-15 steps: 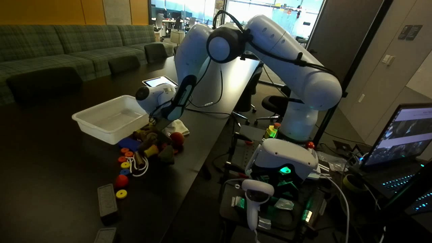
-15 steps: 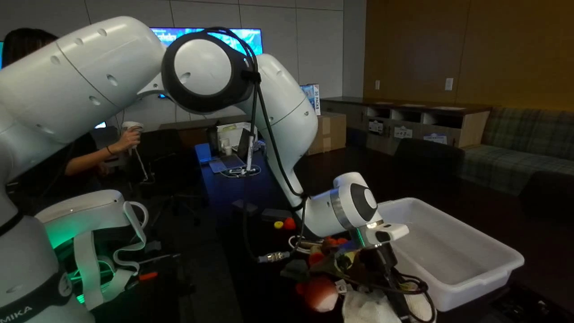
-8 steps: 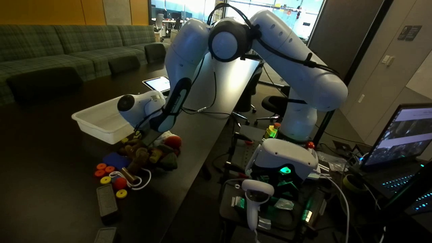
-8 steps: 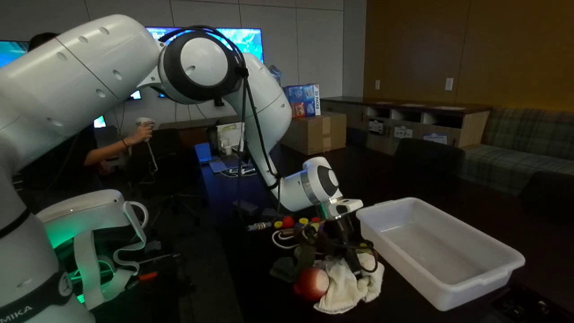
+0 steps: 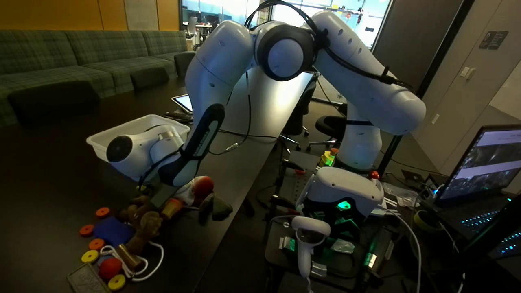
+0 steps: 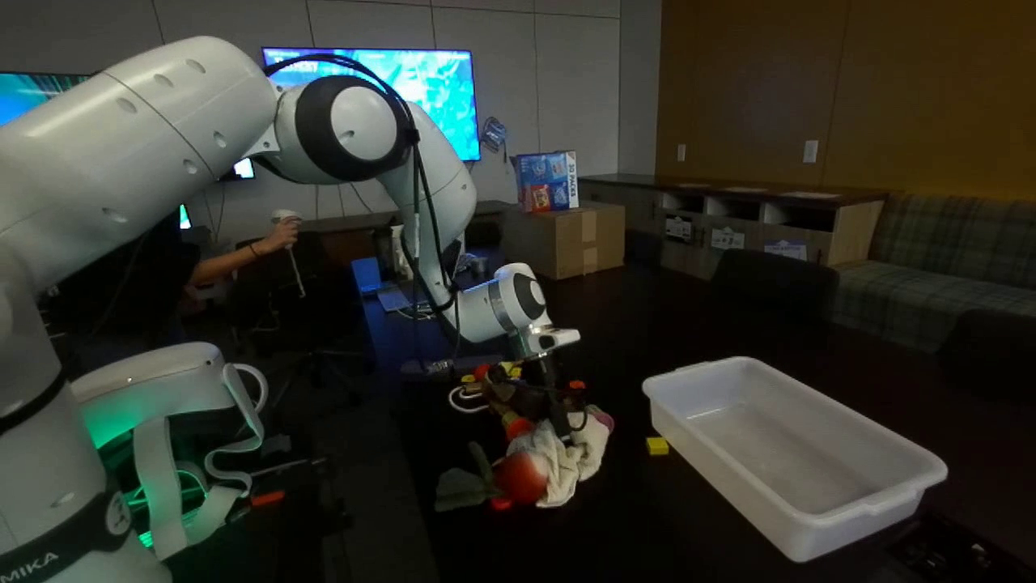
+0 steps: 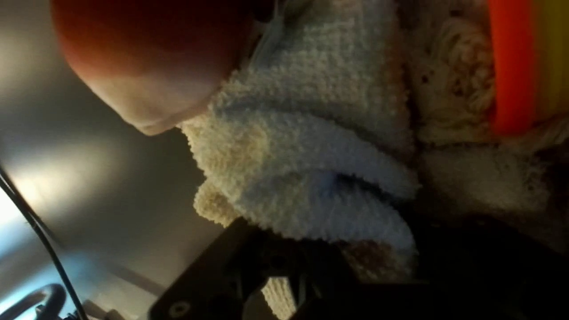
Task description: Pick up the cloth and move the objects on the table with the cloth, then put the cloth in the box
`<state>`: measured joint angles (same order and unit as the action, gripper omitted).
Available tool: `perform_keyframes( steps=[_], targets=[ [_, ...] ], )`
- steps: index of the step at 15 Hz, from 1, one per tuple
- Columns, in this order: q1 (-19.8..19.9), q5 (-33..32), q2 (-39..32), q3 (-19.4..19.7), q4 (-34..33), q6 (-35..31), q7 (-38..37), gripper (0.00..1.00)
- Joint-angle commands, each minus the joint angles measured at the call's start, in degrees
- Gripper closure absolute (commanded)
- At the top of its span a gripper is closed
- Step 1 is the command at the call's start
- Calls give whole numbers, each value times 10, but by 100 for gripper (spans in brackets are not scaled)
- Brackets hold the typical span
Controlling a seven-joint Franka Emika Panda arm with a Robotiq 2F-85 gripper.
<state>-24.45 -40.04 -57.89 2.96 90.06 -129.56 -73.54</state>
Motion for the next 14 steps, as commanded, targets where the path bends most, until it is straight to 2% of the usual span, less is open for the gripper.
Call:
perform_keyframes(
  steps=[1,5,10,14],
  targets=[
    [-41,39,-23,-13,-49,45,-13,85],
    [-72,64,-34,-20,-85,68,-6,85],
    [-101,82,-36,-15,-109,62,1,85],
    [-107,72,18,-8,-65,37,3,85]
  ],
)
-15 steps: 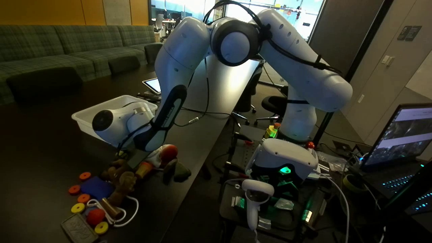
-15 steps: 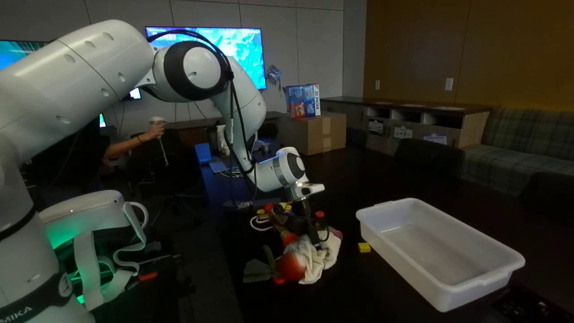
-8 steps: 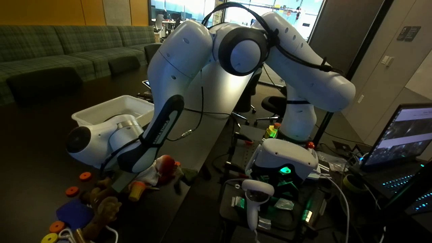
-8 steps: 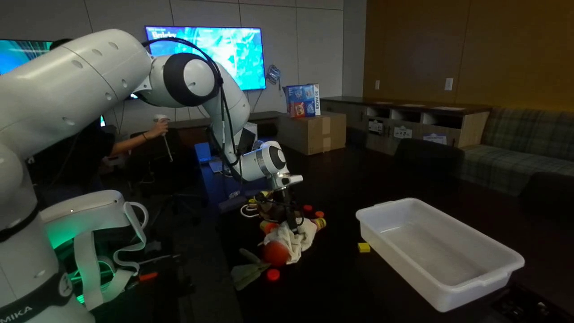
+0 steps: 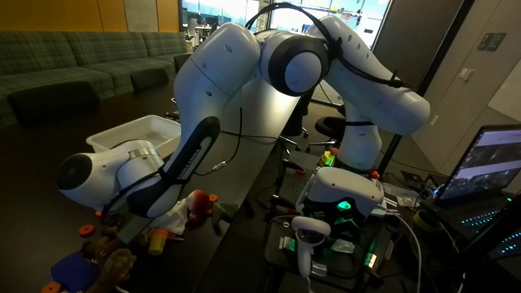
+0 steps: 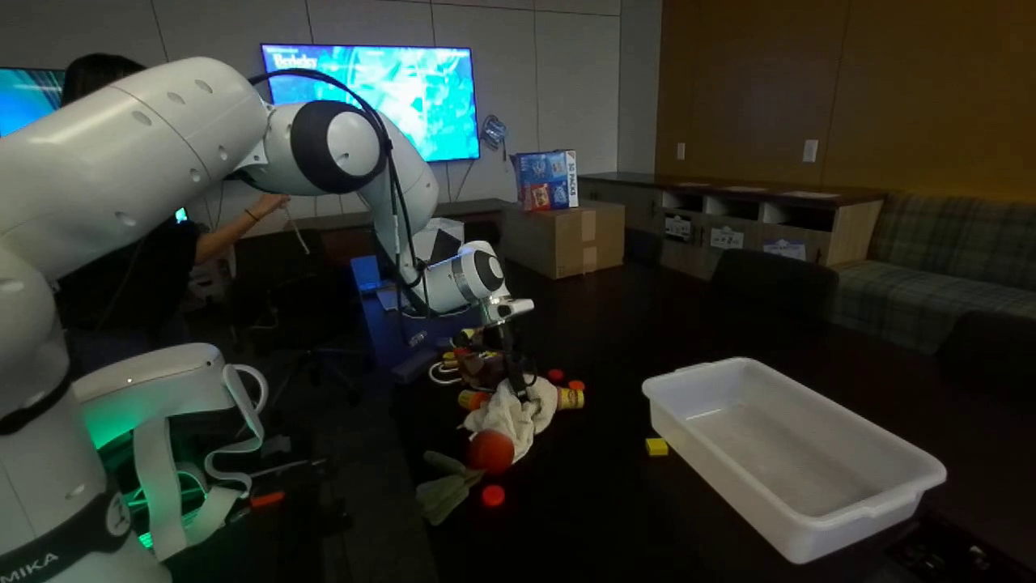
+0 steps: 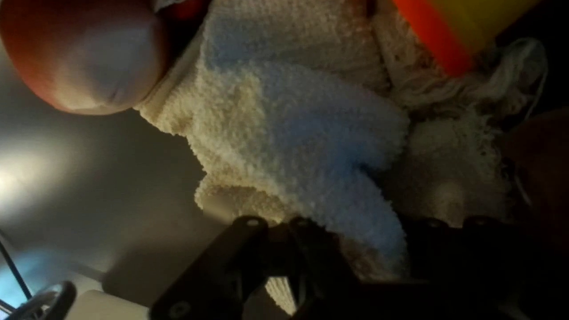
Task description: Pick up the cloth and move the objects on the table with the cloth, then put the cloth in the box
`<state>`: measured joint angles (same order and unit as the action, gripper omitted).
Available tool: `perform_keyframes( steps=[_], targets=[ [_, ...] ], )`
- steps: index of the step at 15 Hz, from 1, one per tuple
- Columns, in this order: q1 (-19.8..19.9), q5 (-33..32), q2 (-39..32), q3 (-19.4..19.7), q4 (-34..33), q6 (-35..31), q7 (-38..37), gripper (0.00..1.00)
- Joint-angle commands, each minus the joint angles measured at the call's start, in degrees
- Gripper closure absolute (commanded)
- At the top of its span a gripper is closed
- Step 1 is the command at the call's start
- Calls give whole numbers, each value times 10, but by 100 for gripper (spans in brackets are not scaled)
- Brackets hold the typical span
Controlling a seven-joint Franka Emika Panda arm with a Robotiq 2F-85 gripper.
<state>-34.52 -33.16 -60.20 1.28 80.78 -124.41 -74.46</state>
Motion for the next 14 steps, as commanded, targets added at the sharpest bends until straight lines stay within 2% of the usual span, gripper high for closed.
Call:
perform_keyframes(
  steps=[1,7,11,14],
  targets=[
    [-6,0,61,12,44,-21,10,85],
    [-2,-64,215,52,207,-69,-38,85],
    [12,-154,305,83,315,-62,-150,85],
    [52,-236,363,81,393,-31,-239,85]
  ],
)
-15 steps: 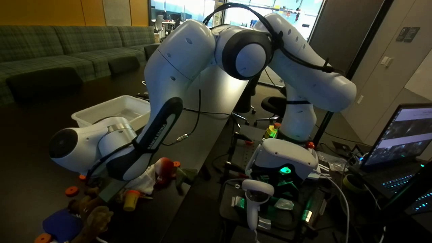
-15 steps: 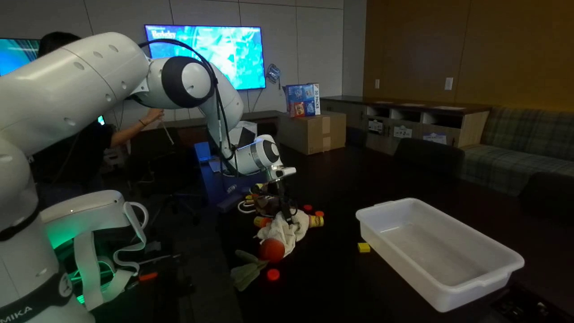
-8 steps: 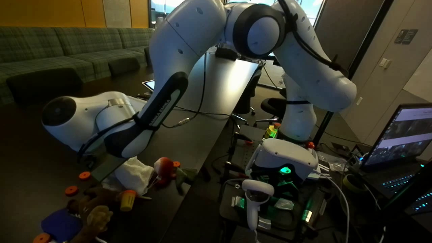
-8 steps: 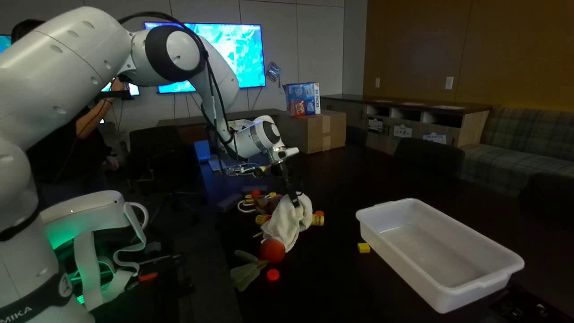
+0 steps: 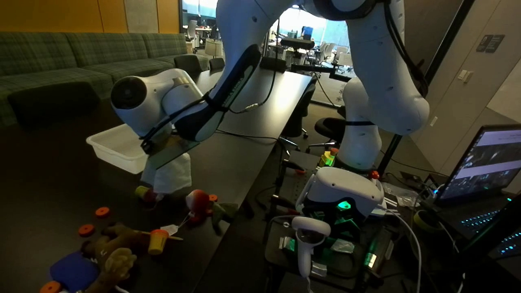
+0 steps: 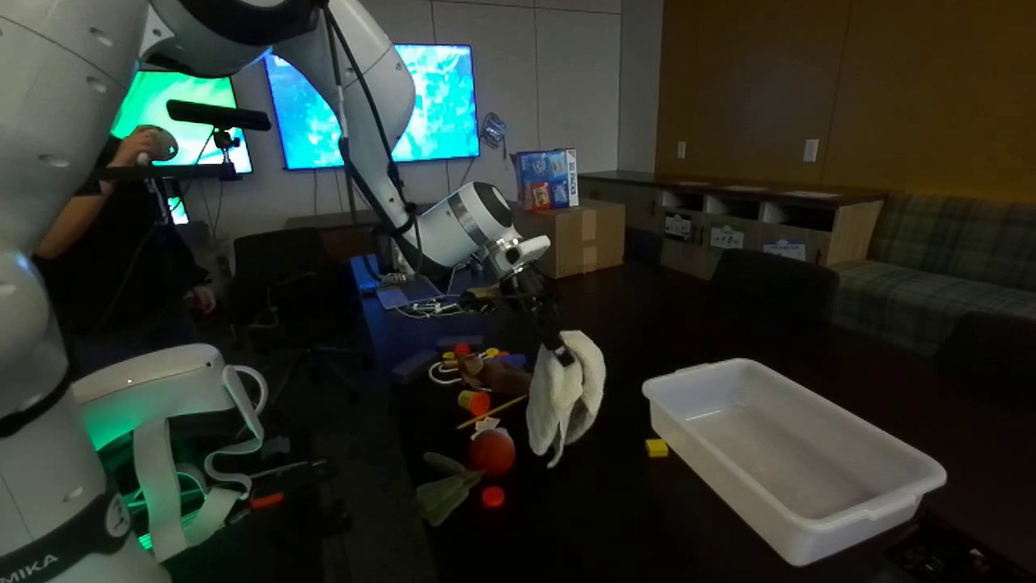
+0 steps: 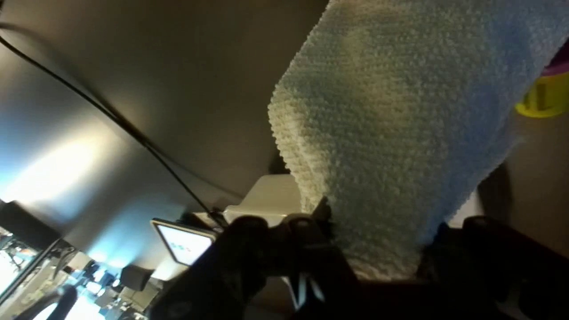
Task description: Pick up the cloth and move the objects on the table with the cloth, then put the cloth in the box
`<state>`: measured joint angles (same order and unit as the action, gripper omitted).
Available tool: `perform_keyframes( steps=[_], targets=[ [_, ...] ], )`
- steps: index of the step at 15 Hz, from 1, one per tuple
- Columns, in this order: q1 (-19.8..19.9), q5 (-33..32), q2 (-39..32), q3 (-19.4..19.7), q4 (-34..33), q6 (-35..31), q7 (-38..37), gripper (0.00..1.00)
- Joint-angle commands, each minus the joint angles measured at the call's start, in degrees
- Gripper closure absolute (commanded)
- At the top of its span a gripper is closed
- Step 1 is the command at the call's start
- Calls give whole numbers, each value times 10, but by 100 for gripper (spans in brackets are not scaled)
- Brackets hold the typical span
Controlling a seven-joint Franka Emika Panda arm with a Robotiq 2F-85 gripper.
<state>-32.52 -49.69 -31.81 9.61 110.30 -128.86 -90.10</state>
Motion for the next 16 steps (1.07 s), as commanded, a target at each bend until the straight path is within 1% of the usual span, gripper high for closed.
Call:
perform_keyframes(
  steps=[1,4,6,8,10,13,16],
  targets=[
    [52,-94,95,-8,122,26,-109,85],
    [120,-141,128,-21,191,64,-164,85],
    [167,-165,133,-21,229,75,-182,85],
    [215,-178,114,-22,250,77,-182,85],
    [255,-189,89,-30,265,54,-152,85],
    [292,-206,42,-53,269,5,-104,84],
    [299,-217,-8,-78,256,-37,-68,84]
  ],
)
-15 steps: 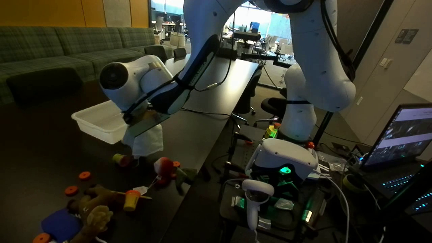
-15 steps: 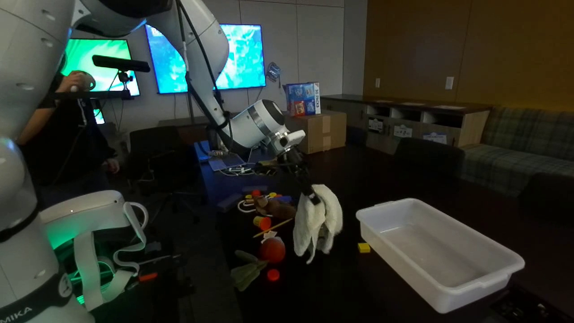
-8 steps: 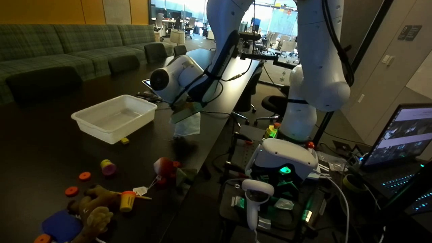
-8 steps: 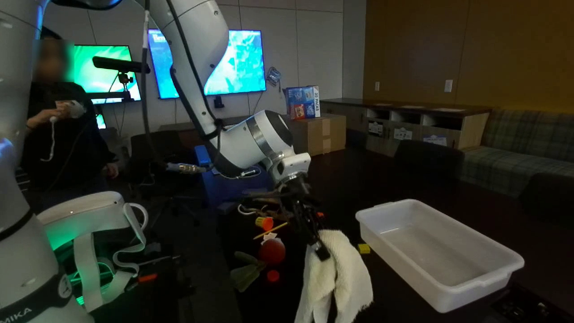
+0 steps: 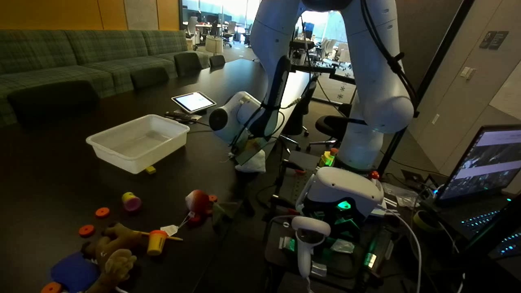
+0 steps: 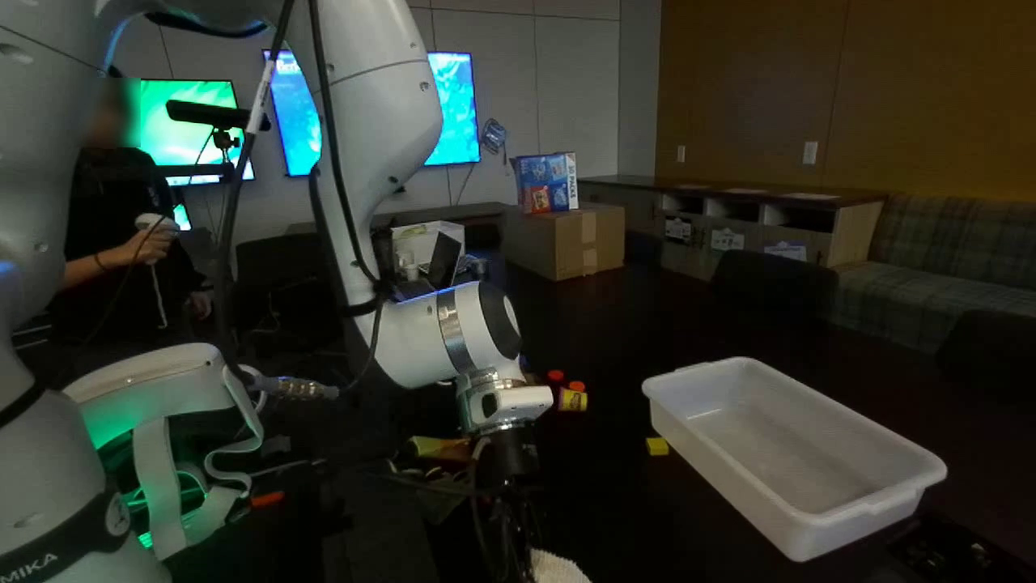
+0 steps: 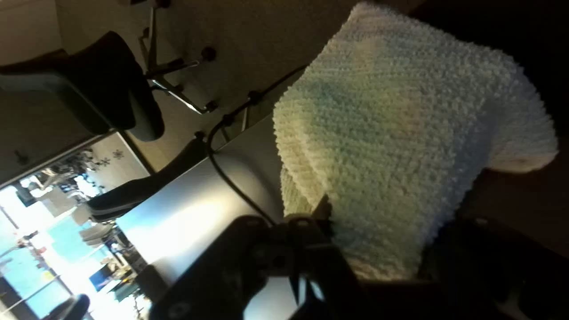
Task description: Pick up the cloth and move the objects on the table with the cloth, then put the cloth in the box
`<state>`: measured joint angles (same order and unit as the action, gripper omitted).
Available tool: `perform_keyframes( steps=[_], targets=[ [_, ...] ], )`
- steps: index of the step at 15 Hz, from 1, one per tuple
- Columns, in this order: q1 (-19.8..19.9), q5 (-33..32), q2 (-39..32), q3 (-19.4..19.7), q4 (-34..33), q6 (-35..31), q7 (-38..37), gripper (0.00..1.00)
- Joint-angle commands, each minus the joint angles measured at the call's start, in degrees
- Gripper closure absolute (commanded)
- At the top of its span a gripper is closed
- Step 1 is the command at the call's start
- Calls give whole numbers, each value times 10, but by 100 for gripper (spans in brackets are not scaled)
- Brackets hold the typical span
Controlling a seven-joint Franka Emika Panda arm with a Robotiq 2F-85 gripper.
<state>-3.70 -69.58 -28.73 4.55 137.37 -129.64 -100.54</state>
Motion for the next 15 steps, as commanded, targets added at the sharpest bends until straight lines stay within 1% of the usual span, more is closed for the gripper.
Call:
perform_keyframes(
  steps=[1,5,8,12,15],
  targets=[
    [9,-19,-47,-37,-16,-43,49,84],
    [-10,-21,-84,-72,-30,-83,103,84],
    [-26,-13,-90,-100,-31,-107,155,84],
    [-64,0,-92,-141,-32,-125,218,84],
    [-99,18,-103,-175,-58,-122,268,84]
  ],
)
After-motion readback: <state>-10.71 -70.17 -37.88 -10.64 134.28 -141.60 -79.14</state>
